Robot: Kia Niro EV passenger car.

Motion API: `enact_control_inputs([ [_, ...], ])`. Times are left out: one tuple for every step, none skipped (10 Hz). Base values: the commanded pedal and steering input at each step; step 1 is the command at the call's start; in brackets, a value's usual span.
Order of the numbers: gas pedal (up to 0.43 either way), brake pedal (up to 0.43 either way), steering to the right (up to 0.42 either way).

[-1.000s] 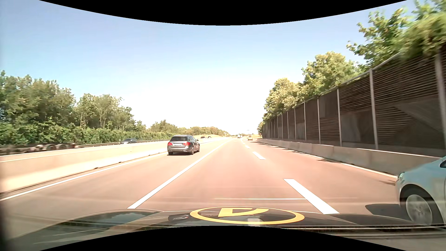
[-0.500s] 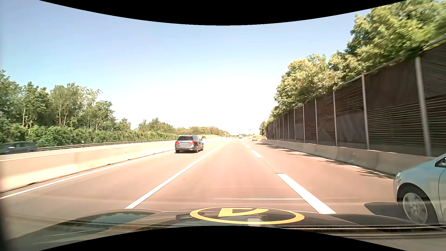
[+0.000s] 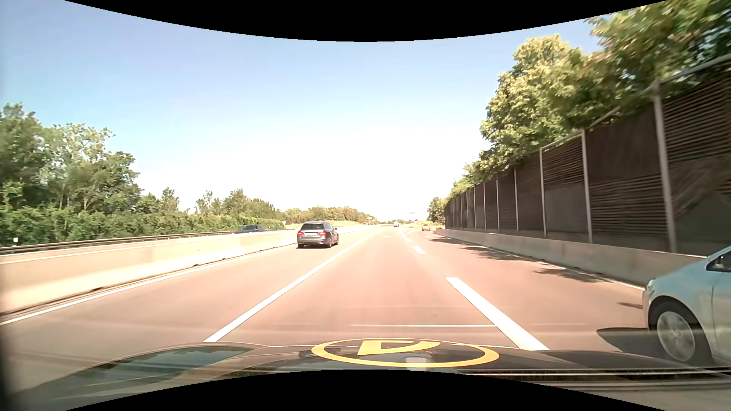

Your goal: Follow the waypoints while adhering to traffic rules and regulations

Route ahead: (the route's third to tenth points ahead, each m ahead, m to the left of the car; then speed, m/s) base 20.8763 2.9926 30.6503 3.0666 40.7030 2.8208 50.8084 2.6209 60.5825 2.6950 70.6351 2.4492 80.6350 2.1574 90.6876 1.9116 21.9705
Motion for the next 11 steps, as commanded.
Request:
enact_control_inputs([
  [0.228,0.000,-0.002],
  [0.228,0.000,-0.002],
  [0.228,0.000,-0.001],
  [0.228,0.000,-0.001],
  [0.228,0.000,0.000],
  [0.228,0.000,-0.001],
  [0.240,0.000,-0.001],
  [0.240,0.000,0.000],
  [0.248,0.000,0.000],
  [0.248,0.000,0.000],
  [0.248,0.000,0.000],
])
